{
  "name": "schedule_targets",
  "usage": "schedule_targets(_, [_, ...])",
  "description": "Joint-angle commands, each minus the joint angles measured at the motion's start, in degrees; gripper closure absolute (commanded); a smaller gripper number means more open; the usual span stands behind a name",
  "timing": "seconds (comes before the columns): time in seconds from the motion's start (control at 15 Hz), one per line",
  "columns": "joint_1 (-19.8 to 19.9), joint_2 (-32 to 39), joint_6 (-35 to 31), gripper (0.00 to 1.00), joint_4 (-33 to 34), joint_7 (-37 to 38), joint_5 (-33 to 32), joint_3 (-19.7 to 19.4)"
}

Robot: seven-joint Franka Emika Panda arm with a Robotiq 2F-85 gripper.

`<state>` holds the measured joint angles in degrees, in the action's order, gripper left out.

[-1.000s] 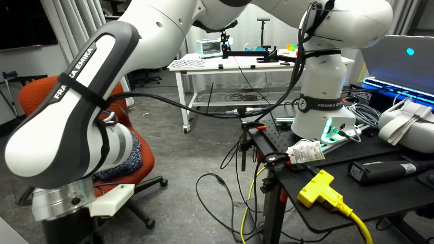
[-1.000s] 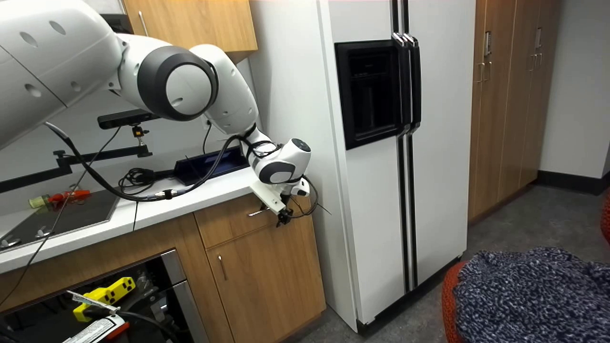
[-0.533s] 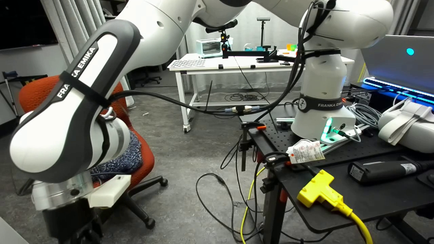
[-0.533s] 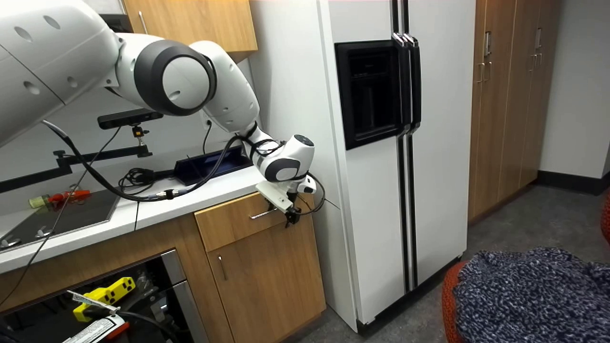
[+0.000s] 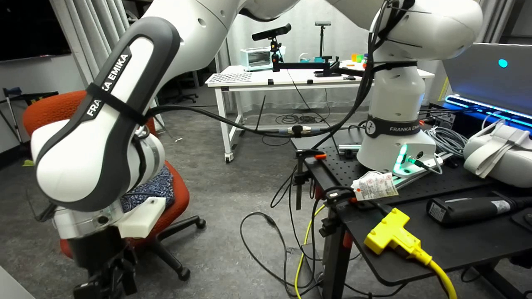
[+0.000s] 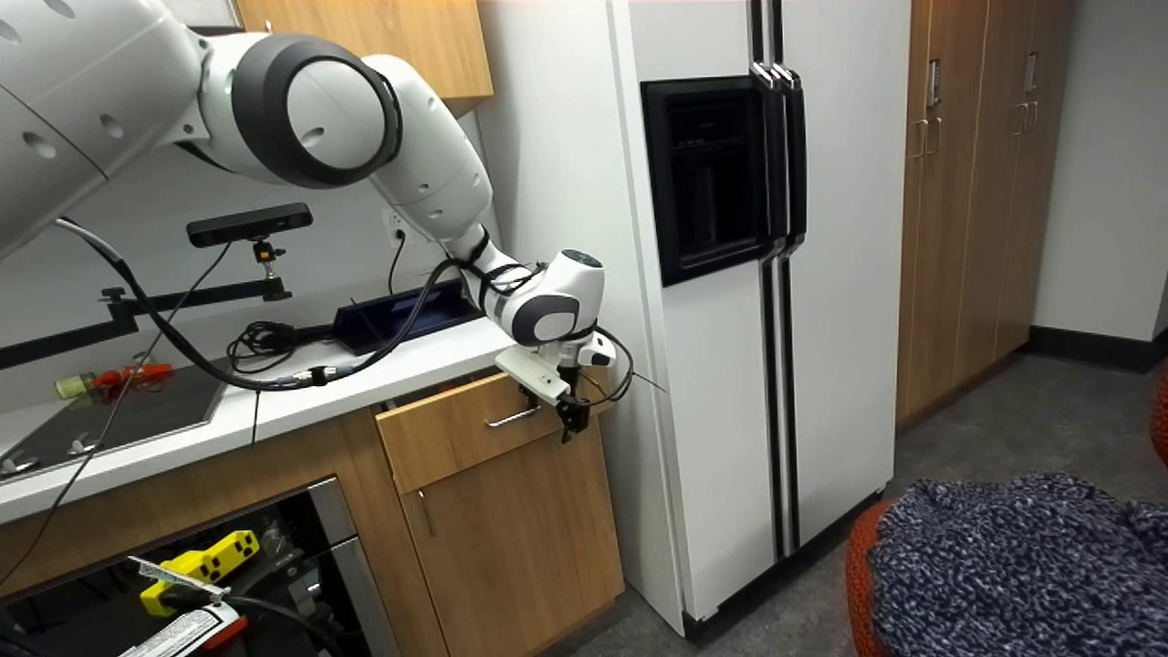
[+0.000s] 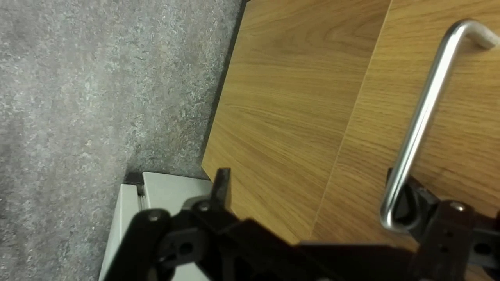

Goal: Open the top drawer of the bottom cabinet.

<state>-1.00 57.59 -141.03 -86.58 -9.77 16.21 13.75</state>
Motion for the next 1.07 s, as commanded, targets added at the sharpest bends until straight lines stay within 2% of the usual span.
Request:
schedule_targets(0.0, [-0.91,-6.82,-3.63,0.00,-8.44,2.57,-0.85,-0.87])
schedule_targets(0.27, [0.42,-14.03,-5.53,0.00,-15.38,1.50,0.16,0.92])
schedule_targets(0.67, [-0.64,-25.68,-4.99,0.00,-22.50,1.67,0.31,1.48])
schedule_targets(1.0, [-1.59,-28.02,-4.17,0.00,-23.95,0.72,0.79,2.32])
